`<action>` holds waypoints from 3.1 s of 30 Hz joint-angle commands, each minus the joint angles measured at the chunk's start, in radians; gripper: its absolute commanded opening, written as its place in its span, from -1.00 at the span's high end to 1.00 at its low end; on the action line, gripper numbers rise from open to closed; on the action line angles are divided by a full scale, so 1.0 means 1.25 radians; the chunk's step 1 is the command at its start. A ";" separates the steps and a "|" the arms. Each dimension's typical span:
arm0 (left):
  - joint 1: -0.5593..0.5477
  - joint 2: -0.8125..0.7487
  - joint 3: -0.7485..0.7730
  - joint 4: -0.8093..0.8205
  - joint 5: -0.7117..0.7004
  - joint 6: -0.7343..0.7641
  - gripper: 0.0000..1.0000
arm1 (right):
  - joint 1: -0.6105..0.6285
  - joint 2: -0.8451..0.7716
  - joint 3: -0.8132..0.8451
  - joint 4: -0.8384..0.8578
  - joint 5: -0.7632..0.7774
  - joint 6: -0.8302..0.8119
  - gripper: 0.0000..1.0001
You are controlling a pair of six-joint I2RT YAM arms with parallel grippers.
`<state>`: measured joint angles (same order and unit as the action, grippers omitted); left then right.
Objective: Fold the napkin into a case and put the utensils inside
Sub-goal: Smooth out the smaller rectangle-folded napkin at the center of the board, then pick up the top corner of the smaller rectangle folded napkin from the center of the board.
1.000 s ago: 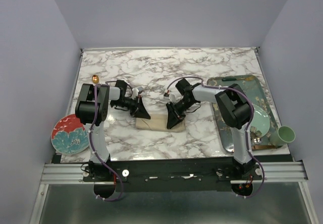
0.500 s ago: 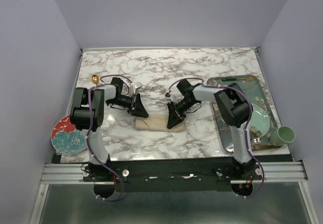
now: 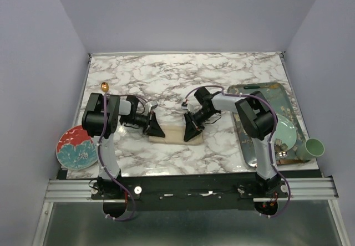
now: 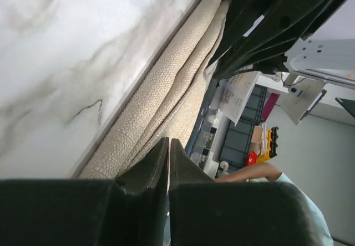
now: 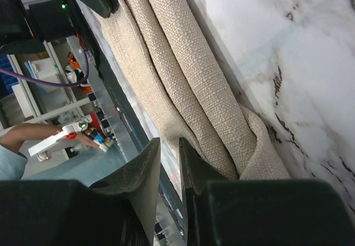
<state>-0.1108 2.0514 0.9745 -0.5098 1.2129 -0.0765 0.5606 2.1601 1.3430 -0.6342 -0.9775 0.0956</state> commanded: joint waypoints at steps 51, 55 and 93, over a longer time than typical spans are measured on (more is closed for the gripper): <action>-0.319 -0.252 0.211 -0.025 -0.357 0.699 0.00 | -0.174 -0.287 -0.087 -0.053 0.188 0.036 0.22; -0.375 -0.192 0.247 -0.008 -0.393 0.731 0.00 | -0.177 -0.262 -0.093 -0.047 0.243 0.043 0.27; -0.486 -0.048 0.357 -0.121 -0.406 0.818 0.52 | -0.181 -0.109 -0.064 -0.031 0.246 0.065 0.30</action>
<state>-0.7094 1.9812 1.4002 -0.6346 0.6846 0.9318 0.3386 1.9961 1.2388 -0.6750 -0.6956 0.1833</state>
